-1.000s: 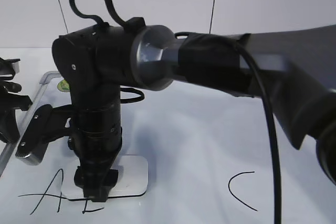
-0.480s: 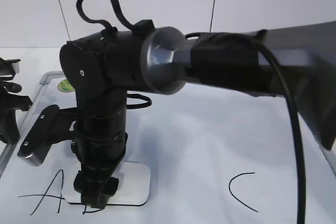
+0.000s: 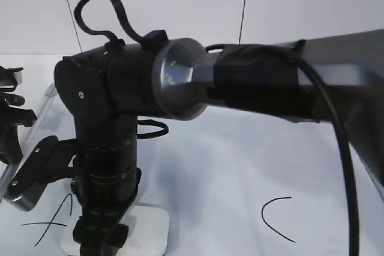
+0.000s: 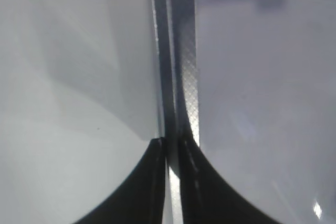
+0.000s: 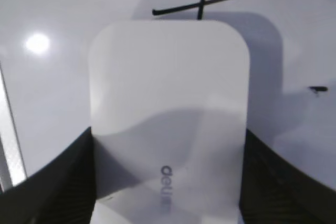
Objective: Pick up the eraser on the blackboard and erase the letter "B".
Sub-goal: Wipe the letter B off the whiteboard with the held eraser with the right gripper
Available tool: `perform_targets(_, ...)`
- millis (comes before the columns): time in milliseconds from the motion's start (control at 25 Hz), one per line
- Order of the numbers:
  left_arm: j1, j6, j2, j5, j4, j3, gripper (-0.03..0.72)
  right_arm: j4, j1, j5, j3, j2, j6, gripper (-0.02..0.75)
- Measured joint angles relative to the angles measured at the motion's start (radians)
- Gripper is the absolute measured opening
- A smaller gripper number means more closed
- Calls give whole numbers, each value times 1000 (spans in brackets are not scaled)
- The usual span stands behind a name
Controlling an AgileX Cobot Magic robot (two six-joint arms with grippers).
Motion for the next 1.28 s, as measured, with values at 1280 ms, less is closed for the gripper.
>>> perform_targets(1280,0,0,0,0,0,0,45,-55,-32,-14,81,-38,-24,505)
